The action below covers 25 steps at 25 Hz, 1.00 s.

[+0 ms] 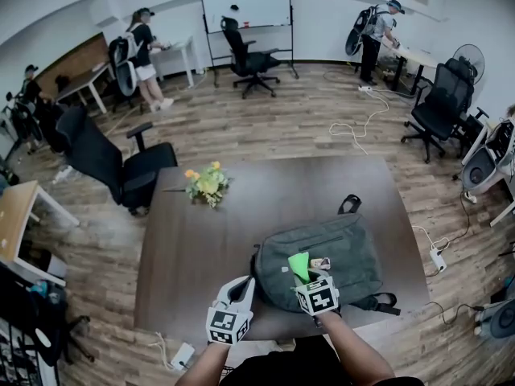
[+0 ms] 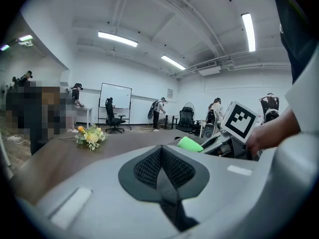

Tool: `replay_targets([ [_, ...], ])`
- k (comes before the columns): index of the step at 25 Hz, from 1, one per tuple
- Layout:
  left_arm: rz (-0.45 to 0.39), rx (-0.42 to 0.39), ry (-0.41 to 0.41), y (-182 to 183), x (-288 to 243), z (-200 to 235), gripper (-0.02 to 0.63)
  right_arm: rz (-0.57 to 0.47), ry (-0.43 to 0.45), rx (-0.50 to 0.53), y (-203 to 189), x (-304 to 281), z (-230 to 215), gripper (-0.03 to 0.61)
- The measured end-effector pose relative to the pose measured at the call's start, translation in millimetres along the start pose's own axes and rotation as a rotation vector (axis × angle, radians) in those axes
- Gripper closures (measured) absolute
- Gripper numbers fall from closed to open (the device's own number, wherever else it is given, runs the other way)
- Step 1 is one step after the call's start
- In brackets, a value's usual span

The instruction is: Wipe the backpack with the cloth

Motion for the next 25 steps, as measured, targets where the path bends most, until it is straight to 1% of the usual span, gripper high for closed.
replay_targets([
  [3,0.013,0.008,0.009,-6,6,6,0.594,0.040,0.063,0.033,-5,-18,28,0.469],
  [6,0.018,0.012,0.019,-12,12,11,0.594,0.071,0.111,0.069,-10,-35,47,0.469],
  [10,0.035,0.018,0.043,-20,20,19,0.594,0.132,0.138,0.093,-14,-53,62,0.469],
  [14,0.038,0.030,0.070,-23,24,23,0.594,0.178,0.159,0.098,-21,-62,65,0.469],
  [17,0.039,0.036,0.081,-22,20,24,0.594,0.203,0.145,0.100,-24,-62,57,0.469],
  [25,0.052,0.027,0.051,-17,4,2,0.594,0.239,0.080,0.058,-38,-41,18,0.469],
])
Point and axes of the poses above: the fingertips, and each gripper's own axes: x backward along the fingers, z to its left, y out of its top, the point moved 7 cm from there along x, backward along the fingers, and after that the axes turned 10 degrees about y, right-handed, at the moved point
